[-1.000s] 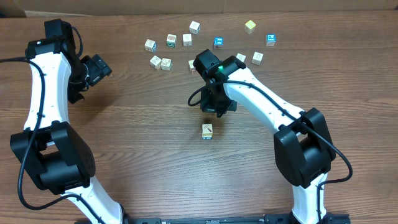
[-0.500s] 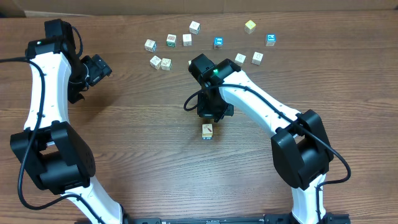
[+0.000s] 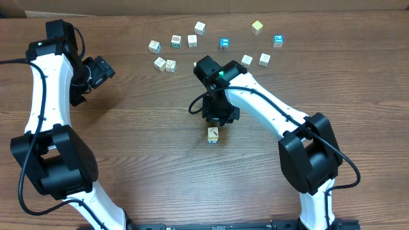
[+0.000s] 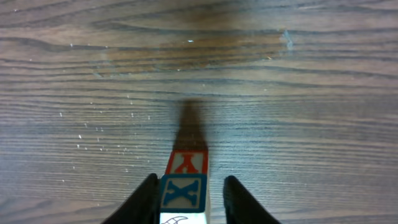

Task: Form a tower
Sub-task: 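Move the open right gripper over the white duck '3' block, then lower the right gripper and grasp the duck '3' block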

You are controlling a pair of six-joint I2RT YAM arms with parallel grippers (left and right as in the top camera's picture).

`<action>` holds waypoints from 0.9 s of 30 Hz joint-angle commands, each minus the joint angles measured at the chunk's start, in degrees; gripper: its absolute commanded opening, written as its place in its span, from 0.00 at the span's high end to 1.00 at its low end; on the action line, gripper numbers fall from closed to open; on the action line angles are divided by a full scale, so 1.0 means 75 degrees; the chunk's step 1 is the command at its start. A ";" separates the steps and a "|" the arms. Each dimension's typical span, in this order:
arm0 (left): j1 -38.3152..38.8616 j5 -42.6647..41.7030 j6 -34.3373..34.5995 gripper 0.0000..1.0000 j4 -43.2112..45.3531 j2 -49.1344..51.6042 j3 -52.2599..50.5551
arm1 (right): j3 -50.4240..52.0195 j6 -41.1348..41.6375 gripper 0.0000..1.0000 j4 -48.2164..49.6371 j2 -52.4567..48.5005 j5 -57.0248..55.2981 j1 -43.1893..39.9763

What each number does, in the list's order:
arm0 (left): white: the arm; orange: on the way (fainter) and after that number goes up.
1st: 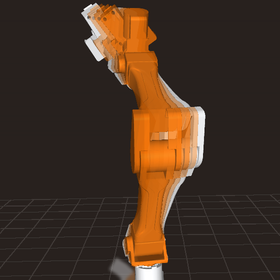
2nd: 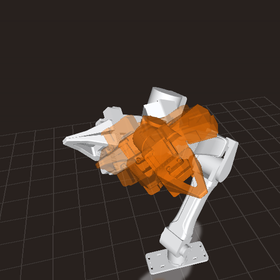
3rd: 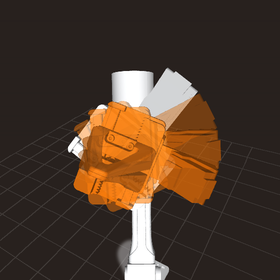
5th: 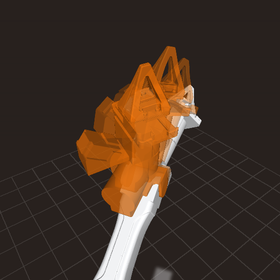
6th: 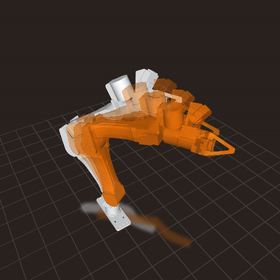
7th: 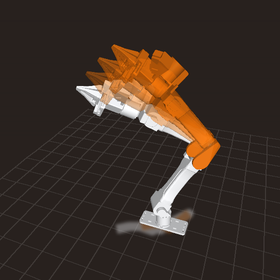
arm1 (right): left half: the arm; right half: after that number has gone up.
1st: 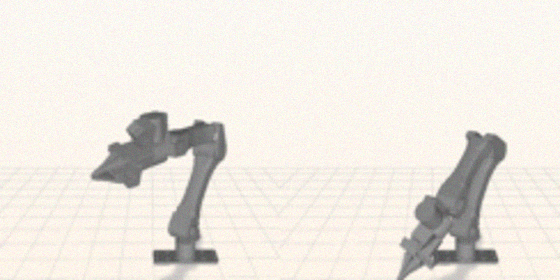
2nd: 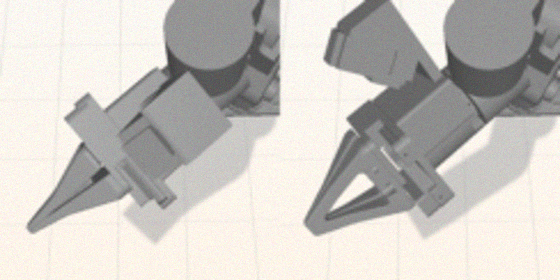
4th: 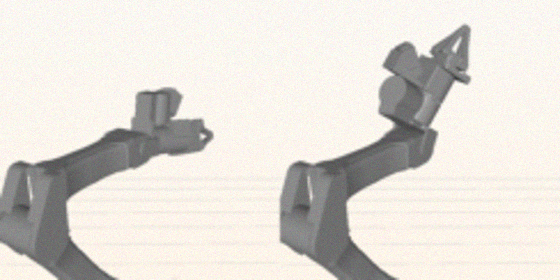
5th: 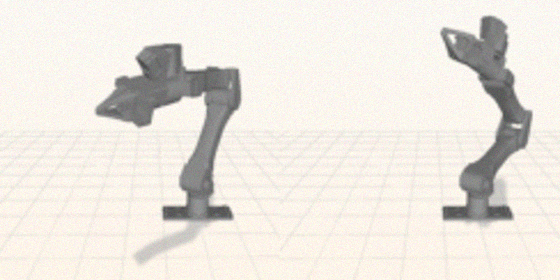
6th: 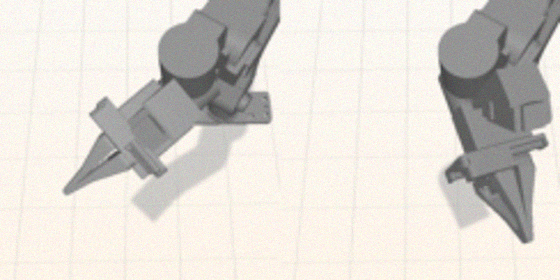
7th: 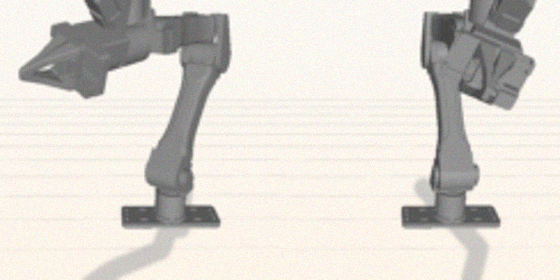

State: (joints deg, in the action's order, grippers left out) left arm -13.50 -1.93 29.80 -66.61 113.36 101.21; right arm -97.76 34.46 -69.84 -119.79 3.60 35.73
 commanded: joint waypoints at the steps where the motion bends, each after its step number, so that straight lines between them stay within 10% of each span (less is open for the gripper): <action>1: 0.0052 0.0000 -0.0090 0.00 0.0000 -0.0172 0.0146 | 0.0041 0.0006 0.63 0.0291 0.0009 -0.0393 0.0041; 14: 0.0052 -0.0003 -0.0090 0.00 0.0000 -0.0172 0.0146 | -0.2500 -0.0032 0.16 0.0210 0.0009 -0.0697 -0.1588; 27: 0.0052 0.0000 -0.0090 0.01 0.0000 -0.0172 0.0146 | -0.2159 0.0446 0.10 0.0915 -0.0866 -0.1087 -0.1495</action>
State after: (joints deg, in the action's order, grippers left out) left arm -13.50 -1.93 29.80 -66.59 113.36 101.21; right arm -114.59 36.03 -63.51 -122.98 -2.44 22.79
